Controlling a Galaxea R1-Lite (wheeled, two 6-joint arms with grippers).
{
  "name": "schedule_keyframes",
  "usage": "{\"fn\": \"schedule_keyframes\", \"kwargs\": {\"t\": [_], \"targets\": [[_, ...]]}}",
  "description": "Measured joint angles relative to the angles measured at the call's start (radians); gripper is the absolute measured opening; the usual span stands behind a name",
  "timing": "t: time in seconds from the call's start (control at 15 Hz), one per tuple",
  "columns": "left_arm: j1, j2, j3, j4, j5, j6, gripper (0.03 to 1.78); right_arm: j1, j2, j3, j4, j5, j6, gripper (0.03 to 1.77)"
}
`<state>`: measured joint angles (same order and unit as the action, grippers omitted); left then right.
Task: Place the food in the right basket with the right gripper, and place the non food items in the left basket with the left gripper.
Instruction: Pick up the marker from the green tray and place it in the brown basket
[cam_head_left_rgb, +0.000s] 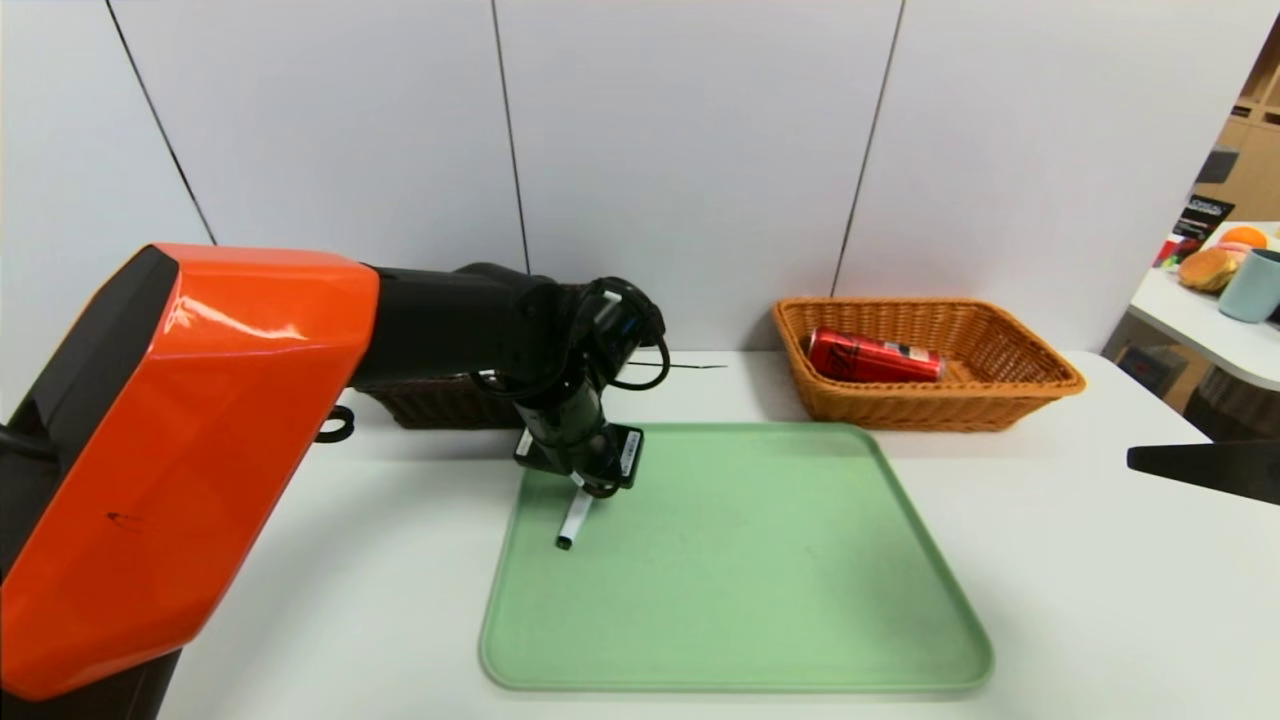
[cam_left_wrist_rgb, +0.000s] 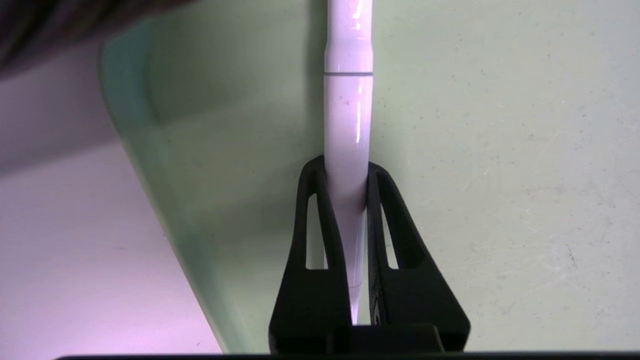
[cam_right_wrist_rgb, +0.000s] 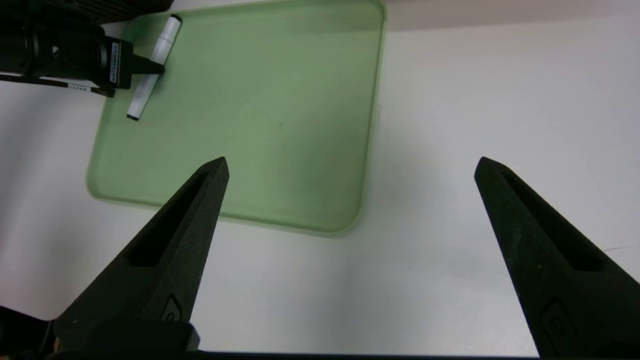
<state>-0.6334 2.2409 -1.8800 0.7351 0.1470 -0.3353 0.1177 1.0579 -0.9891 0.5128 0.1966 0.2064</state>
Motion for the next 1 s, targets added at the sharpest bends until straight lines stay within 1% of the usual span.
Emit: {"fn": "schedule_keyframes", "kwargs": {"t": [0.27,0.47,0.67,0.87,0.93,1.0], "targets": [[-0.008,-0.016,0.005,0.007,-0.002,0.001,0.16,0.0,-0.004,0.0,0.0,-0.002,0.0,1.7],[-0.072,-0.054,0.023,0.015,-0.044,0.004,0.16,0.0,-0.008,0.002,0.003,-0.001,0.0,1.7],[-0.146,-0.089,0.027,0.029,-0.051,-0.008,0.16,0.0,-0.014,0.005,0.007,-0.003,0.001,1.7],[-0.194,-0.116,-0.026,0.029,-0.05,-0.02,0.16,0.0,-0.021,0.018,0.01,-0.009,0.0,1.7],[-0.196,-0.122,-0.059,0.022,-0.042,-0.018,0.16,0.0,-0.022,0.023,0.01,-0.011,-0.001,1.7],[-0.197,-0.134,-0.081,0.001,-0.019,-0.016,0.16,0.0,-0.023,0.028,0.012,-0.012,-0.003,1.7]]}}
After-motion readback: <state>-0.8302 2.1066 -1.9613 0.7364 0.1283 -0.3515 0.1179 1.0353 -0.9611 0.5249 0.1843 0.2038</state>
